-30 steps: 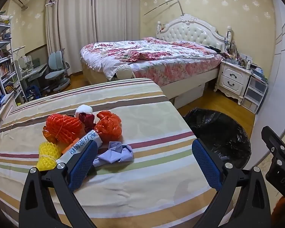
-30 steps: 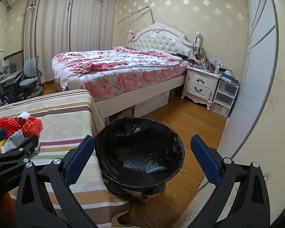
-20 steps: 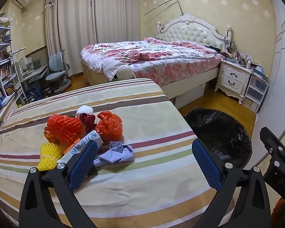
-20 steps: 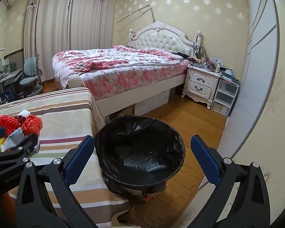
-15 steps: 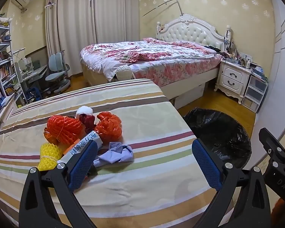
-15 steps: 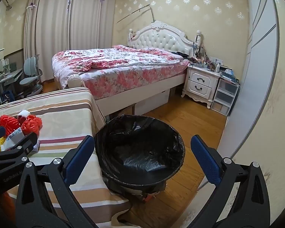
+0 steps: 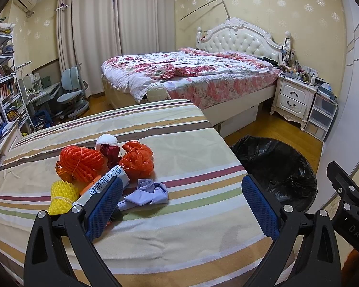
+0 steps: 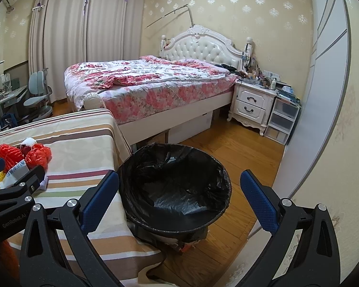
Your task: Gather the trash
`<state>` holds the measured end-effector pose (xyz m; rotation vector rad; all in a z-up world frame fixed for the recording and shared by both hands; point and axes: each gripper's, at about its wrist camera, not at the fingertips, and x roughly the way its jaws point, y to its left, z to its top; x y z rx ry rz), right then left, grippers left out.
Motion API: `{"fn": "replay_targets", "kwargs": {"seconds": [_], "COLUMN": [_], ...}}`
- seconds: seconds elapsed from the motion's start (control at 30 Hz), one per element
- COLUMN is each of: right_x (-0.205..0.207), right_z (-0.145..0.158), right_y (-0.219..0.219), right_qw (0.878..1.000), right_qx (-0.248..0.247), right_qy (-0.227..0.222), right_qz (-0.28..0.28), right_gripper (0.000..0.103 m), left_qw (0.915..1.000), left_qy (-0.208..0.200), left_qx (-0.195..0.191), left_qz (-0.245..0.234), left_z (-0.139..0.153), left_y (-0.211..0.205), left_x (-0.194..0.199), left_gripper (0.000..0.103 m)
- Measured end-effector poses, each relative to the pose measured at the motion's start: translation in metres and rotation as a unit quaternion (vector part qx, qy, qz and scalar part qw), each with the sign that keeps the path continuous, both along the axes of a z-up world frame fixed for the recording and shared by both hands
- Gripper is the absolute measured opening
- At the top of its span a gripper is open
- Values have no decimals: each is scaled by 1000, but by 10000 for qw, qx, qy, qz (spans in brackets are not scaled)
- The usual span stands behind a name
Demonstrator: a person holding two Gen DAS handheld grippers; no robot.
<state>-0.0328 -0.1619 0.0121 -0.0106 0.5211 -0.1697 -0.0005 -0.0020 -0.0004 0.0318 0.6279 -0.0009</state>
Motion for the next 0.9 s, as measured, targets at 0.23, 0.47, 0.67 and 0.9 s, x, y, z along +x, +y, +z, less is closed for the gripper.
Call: {"fn": "replay_targets", "kwargs": {"seconds": [0.23, 0.47, 0.67, 0.9], "right_x": [-2, -2, -2, -2], "right_z": [-3, -3, -4, -4], "right_y": [-8, -9, -9, -9], "right_qw": [10000, 10000, 10000, 10000], "right_qx": [19, 17, 13, 14], "right_qy": [34, 44, 44, 49], "right_qz": [-40, -39, -37, -37], "right_gripper": [99, 99, 99, 99], "left_qw": [10000, 10000, 10000, 10000], "left_qy": [3, 9, 17, 20], "left_qx": [17, 23, 38, 42], "left_qz": [-14, -15, -26, -25], "left_z": [0, -1, -3, -3], "left_y": [-1, -2, -4, -4], "left_x": [0, 0, 0, 0], "left_gripper": [97, 97, 97, 97]}}
